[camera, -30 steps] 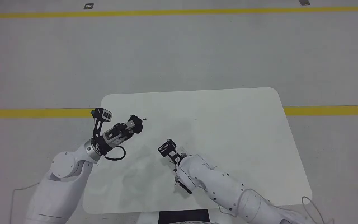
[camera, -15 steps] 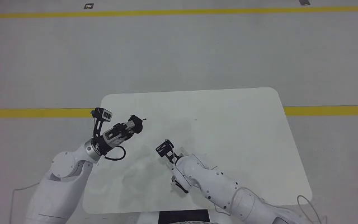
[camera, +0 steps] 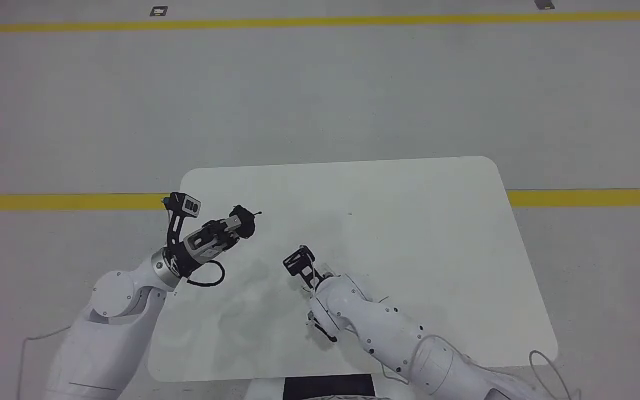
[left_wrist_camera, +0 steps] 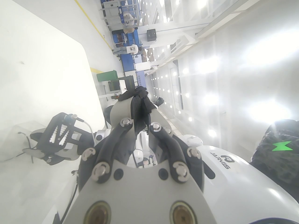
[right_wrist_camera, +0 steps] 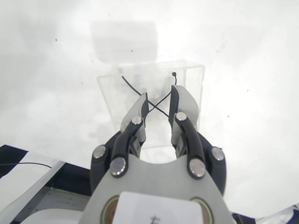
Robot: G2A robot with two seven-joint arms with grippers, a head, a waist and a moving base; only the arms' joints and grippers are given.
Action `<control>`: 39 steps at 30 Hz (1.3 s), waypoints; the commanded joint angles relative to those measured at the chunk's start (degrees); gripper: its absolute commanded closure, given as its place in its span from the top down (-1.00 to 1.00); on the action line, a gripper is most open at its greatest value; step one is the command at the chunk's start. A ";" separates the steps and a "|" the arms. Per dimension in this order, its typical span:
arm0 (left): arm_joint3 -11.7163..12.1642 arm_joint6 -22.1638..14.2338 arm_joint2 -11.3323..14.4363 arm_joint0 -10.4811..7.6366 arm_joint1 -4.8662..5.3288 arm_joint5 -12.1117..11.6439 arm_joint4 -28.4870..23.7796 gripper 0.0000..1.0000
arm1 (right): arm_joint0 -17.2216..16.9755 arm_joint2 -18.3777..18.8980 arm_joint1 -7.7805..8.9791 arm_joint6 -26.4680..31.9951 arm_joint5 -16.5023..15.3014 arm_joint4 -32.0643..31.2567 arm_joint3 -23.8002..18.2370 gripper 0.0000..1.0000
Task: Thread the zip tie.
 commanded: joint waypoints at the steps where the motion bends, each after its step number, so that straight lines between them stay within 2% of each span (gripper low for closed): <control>1: 0.00 0.00 0.00 0.00 0.00 0.00 0.00 -1.00 | -0.14 0.09 -0.19 -0.14 -0.15 -0.07 0.34 -0.58; 4: 0.00 0.00 0.00 0.00 0.00 0.00 0.00 -1.00 | -0.30 0.21 -0.50 -0.16 -0.48 -0.08 0.90 -0.58; 8: 0.00 0.00 0.00 0.00 0.00 0.00 0.00 -1.00 | -0.40 0.57 -0.87 -0.17 -0.89 0.02 1.23 -0.70; 9: 0.00 0.00 0.00 0.00 0.00 0.00 0.00 -1.00 | -0.44 0.66 -0.94 -0.16 -0.98 -0.01 1.29 -0.76; 11: 0.00 0.00 0.00 0.00 0.00 0.00 0.00 -1.00 | -0.56 0.88 -1.09 -0.17 -1.18 -0.05 1.29 -1.00; 19: 0.00 0.00 0.00 0.00 0.00 0.00 0.00 -1.00 | -1.31 1.96 -1.38 0.13 -2.12 -1.10 0.10 -1.00; 26: 0.00 0.00 0.00 0.00 0.00 0.00 0.00 -1.00 | -3.05 4.37 -0.99 0.52 -3.17 -2.11 -3.86 -1.00; 33: 0.00 0.00 0.00 0.00 0.00 0.00 0.00 -1.00 | -5.79 8.34 -0.32 -0.14 -4.76 0.20 -7.99 -1.00; 39: 0.00 0.00 0.00 0.00 0.00 0.00 0.00 -1.00 | -8.98 12.91 0.40 -3.21 -5.48 4.19 -11.79 -1.00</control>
